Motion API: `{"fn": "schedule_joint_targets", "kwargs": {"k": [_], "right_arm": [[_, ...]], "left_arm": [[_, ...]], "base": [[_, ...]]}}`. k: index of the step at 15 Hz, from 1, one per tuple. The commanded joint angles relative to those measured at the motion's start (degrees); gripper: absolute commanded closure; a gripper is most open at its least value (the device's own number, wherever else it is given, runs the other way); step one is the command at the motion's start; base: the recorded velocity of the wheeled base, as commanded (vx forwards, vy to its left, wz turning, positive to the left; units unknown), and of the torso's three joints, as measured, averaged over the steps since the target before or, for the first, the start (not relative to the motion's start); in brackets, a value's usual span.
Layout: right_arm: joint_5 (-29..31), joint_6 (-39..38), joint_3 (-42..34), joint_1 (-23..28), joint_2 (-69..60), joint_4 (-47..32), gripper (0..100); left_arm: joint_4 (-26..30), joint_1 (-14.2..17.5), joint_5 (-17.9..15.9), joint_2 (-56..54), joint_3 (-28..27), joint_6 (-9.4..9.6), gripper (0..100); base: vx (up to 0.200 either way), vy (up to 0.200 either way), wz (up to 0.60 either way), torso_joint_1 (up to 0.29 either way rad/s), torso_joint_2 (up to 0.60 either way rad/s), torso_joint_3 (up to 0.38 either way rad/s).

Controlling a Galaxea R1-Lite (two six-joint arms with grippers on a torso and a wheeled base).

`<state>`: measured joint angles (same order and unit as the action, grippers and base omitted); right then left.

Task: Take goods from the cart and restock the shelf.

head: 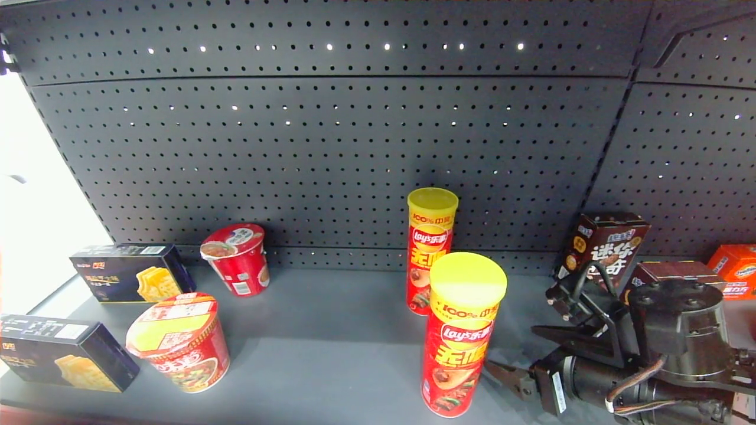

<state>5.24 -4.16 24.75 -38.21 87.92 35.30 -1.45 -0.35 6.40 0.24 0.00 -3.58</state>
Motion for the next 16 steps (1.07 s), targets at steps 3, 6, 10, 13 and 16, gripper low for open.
{"fn": "schedule_joint_targets", "kwargs": {"k": [3, 6, 10, 13, 16], "right_arm": [[-0.14, 0.03, 0.57, -0.91, -0.2, 0.03, 0], [-0.14, 0.03, 0.83, -1.61, 0.06, 0.03, 0], [-0.41, 0.11, 1.09, -1.78, 0.68, 0.12, 0], [-0.76, 0.2, 1.71, -2.75, 1.47, 0.2, 0], [-0.76, 0.2, 2.59, -2.84, 2.43, 0.2, 0]], "left_arm": [[-0.04, 0.0, 0.02, 0.11, 0.0, -0.02, 0], [-0.04, 0.0, 0.02, 0.11, 0.0, -0.02, 0], [-0.04, 0.0, 0.02, 0.02, 0.0, -0.02, 0], [-0.04, 0.0, 0.02, 0.11, 0.0, -0.02, 0], [-0.04, 0.0, 0.02, 0.11, 0.0, -0.02, 0]], "base": [[0.0, 0.0, 0.0, 0.0, 0.0, 0.0], [0.0, 0.0, 0.0, 0.0, 0.0, 0.0], [0.0, 0.0, 0.0, 0.0, 0.0, 0.0], [0.0, 0.0, 0.0, 0.0, 0.0, 0.0], [0.0, 0.0, 0.0, 0.0, 0.0, 0.0]]}}
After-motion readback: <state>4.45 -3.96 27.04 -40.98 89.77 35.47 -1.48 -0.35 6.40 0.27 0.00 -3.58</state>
